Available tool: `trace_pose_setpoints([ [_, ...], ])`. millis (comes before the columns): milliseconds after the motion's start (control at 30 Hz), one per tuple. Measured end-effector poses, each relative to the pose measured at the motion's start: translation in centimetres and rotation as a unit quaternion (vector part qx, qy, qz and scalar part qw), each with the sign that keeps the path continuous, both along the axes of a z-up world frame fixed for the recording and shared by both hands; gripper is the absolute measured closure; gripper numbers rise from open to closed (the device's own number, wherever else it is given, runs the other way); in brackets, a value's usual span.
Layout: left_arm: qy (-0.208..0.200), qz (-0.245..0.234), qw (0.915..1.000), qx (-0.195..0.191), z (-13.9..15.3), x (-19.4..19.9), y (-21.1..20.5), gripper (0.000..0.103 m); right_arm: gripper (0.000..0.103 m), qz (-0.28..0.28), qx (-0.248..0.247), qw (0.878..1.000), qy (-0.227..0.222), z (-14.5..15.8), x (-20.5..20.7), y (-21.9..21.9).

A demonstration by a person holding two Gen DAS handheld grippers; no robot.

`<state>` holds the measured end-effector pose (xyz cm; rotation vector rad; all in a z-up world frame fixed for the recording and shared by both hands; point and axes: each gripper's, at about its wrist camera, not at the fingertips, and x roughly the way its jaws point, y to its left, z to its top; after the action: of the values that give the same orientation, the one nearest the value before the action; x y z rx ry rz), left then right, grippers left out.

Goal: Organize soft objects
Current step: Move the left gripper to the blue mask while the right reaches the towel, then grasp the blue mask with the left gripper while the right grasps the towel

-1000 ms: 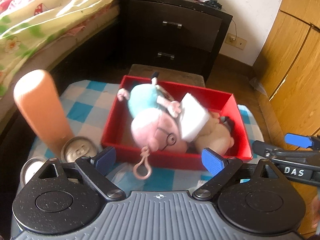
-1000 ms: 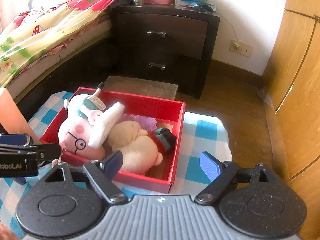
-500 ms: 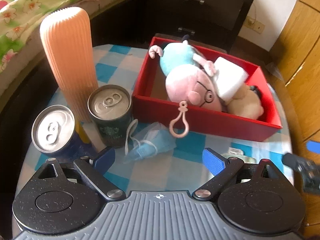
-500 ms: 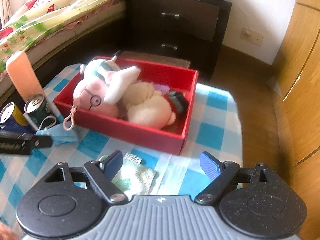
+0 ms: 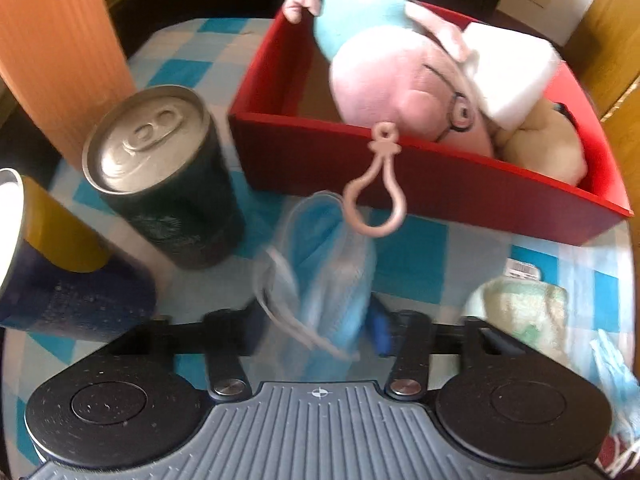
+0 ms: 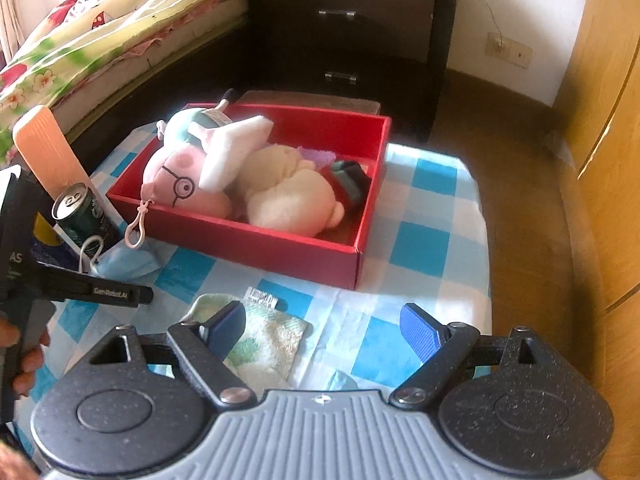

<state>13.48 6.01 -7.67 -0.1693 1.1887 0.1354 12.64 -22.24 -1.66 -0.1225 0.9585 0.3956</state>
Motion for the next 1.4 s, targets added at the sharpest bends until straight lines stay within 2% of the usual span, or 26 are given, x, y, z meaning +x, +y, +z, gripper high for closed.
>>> trace_pose_setpoints([
  [33,-0.001,0.001,1.0,-0.002,0.0,-0.2,0.0,0.058,0.04,0.004,0.006,1.0,0.005,-0.1,0.0,-0.2],
  [100,-0.001,-0.002,1.0,-0.002,0.2,-0.6,0.0,0.069,0.04,0.009,0.013,1.0,0.015,-0.3,0.0,-0.2],
  [167,-0.005,0.0,0.9998,-0.017,0.6,-1.3,0.4,0.071,0.04,0.016,0.009,1.0,0.017,-0.5,-0.3,0.3],
  [400,-0.027,-0.001,0.9986,-0.045,2.1,-3.4,1.6,0.076,0.04,0.084,-0.004,0.995,0.056,-2.8,-2.2,3.6],
  [467,-0.032,-0.002,0.9978,-0.058,2.4,-3.6,2.0,0.076,0.039,0.086,-0.013,0.994,0.07,-3.9,-2.6,4.5],
  [533,-0.035,0.0,0.9975,-0.062,2.6,-4.0,2.5,0.076,0.039,0.099,-0.035,0.991,0.086,-5.3,-3.2,5.8],
  [700,-0.035,-0.001,0.9971,-0.068,2.8,-3.8,2.5,0.076,0.038,0.13,-0.117,0.98,0.091,-9.3,-5.0,8.6],
  [733,-0.035,-0.001,0.9971,-0.068,3.0,-3.7,2.4,0.076,0.037,0.128,-0.113,0.982,0.08,-9.3,-5.3,8.5],
  [767,-0.036,-0.001,0.9969,-0.07,3.0,-3.7,2.4,0.076,0.039,0.133,-0.115,0.982,0.075,-9.3,-5.5,8.6],
  [800,-0.036,-0.001,0.9967,-0.073,3.0,-3.7,2.4,0.076,0.049,0.143,-0.11,0.981,0.071,-9.1,-5.7,8.6],
  [867,-0.035,-0.002,0.9962,-0.08,2.9,-3.5,2.4,0.076,0.061,0.145,-0.086,0.982,0.085,-9.0,-5.7,8.2],
  [933,-0.033,-0.006,0.9964,-0.078,2.9,-3.6,2.1,0.076,0.07,0.145,-0.074,0.983,0.088,-8.8,-5.7,8.0],
  [1000,-0.032,-0.01,0.9965,-0.076,2.8,-3.7,1.9,0.076,0.087,0.141,-0.036,0.983,0.112,-8.3,-5.0,7.1],
  [1067,-0.031,-0.011,0.9966,-0.076,2.8,-3.7,1.8,0.076,0.09,0.134,-0.001,0.982,0.131,-7.8,-4.5,6.3],
  [1400,-0.028,-0.017,0.998,-0.054,2.8,-3.5,1.2,0.075,0.098,0.133,0.033,0.985,0.103,-4.7,-4.2,6.0],
])
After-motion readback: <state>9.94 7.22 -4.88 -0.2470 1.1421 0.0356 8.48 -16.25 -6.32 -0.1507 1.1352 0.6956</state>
